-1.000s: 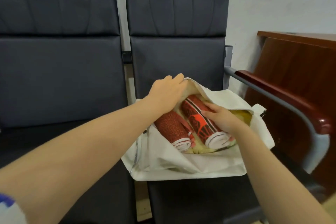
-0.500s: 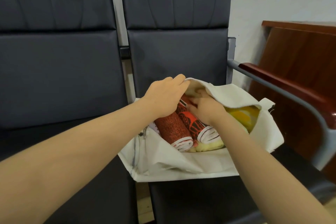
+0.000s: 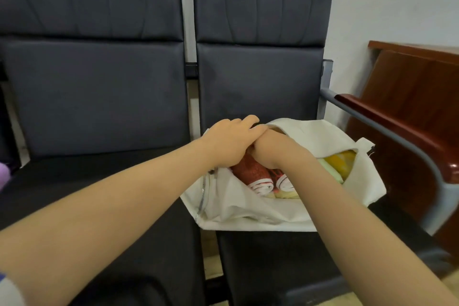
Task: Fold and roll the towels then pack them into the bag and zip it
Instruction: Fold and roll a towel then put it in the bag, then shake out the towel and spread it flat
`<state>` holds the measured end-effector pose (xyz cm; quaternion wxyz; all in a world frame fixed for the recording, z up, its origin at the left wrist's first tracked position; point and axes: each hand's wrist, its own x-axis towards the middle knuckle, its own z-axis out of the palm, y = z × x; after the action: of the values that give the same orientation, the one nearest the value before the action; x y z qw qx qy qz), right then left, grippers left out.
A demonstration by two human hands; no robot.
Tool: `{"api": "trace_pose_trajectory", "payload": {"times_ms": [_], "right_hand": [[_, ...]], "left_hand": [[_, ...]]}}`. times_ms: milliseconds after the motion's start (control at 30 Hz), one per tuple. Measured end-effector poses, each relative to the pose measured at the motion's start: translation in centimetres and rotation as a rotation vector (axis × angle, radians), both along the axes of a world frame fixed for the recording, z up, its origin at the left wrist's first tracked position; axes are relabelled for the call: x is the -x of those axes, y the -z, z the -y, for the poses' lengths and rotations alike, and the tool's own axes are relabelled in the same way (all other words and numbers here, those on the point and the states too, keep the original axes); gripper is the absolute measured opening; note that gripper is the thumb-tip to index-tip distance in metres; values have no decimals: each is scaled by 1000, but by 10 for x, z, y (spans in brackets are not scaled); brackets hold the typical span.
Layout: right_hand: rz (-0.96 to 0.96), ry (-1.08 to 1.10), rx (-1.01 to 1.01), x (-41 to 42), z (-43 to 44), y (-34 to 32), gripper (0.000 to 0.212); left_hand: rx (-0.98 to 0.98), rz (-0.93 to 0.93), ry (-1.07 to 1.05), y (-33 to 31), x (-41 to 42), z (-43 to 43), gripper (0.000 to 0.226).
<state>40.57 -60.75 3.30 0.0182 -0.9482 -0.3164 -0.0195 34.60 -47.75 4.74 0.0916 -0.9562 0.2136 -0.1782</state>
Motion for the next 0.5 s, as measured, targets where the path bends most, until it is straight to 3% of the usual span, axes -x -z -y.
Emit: {"api": "trace_pose_trajectory", "payload": {"times_ms": [267,500], "right_hand": [[14,28,103,76,-70,-70,16],[3,-228,55,146,-193,-33,12]], "left_hand": [[192,80,-119,-39,71,-57,38],[187,-7,-408,2,155,-171,39]]}}
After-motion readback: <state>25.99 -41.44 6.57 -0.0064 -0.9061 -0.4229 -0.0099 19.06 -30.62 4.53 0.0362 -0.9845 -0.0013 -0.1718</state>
